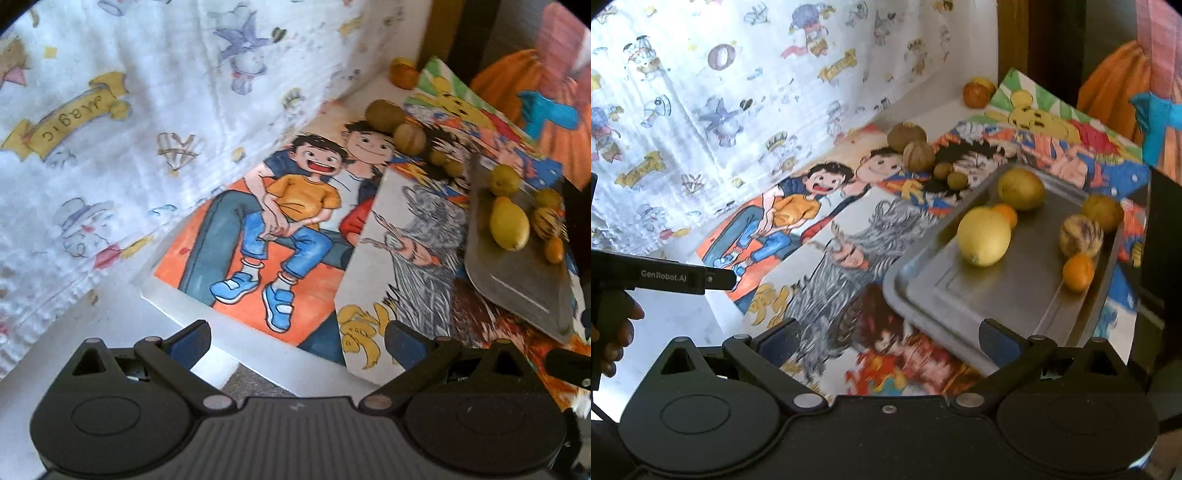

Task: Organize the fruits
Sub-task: 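Withdraw both tools from the tray toward the remaining fruits, then move the left tool to the brown round fruit while the right tool approaches a small brown berry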

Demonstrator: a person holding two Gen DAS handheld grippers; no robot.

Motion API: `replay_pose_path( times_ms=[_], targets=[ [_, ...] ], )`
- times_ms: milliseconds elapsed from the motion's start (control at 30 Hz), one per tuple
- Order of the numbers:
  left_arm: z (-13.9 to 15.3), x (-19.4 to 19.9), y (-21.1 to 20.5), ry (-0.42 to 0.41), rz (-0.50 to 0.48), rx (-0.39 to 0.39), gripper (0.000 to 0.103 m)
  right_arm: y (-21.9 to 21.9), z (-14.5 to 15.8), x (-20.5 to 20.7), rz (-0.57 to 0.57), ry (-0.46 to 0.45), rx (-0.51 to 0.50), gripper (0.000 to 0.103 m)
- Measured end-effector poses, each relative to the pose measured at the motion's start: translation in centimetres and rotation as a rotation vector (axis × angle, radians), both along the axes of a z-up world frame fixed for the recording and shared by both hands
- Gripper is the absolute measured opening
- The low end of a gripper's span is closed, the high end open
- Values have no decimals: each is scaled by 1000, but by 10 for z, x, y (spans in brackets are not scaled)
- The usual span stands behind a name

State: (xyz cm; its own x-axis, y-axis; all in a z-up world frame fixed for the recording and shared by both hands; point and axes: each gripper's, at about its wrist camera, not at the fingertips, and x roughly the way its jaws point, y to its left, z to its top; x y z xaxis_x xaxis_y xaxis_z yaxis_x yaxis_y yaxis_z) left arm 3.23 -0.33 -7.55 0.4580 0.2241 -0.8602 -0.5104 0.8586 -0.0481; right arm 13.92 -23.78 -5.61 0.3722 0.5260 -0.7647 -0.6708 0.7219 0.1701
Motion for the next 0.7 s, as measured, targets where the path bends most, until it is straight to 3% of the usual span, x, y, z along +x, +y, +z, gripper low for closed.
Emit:
replay_pose_path(
  times_ms=[333, 500, 700],
  targets=[
    [6, 14, 10, -13, 77, 3, 102, 14, -5, 16, -26, 25, 16, 102],
    [10, 37, 22, -5, -6, 8, 102, 34, -13, 29, -52, 20, -27, 102],
    [7, 90, 33, -39, -168, -31, 102, 45, -23, 42, -139, 22, -65, 102]
  ],
)
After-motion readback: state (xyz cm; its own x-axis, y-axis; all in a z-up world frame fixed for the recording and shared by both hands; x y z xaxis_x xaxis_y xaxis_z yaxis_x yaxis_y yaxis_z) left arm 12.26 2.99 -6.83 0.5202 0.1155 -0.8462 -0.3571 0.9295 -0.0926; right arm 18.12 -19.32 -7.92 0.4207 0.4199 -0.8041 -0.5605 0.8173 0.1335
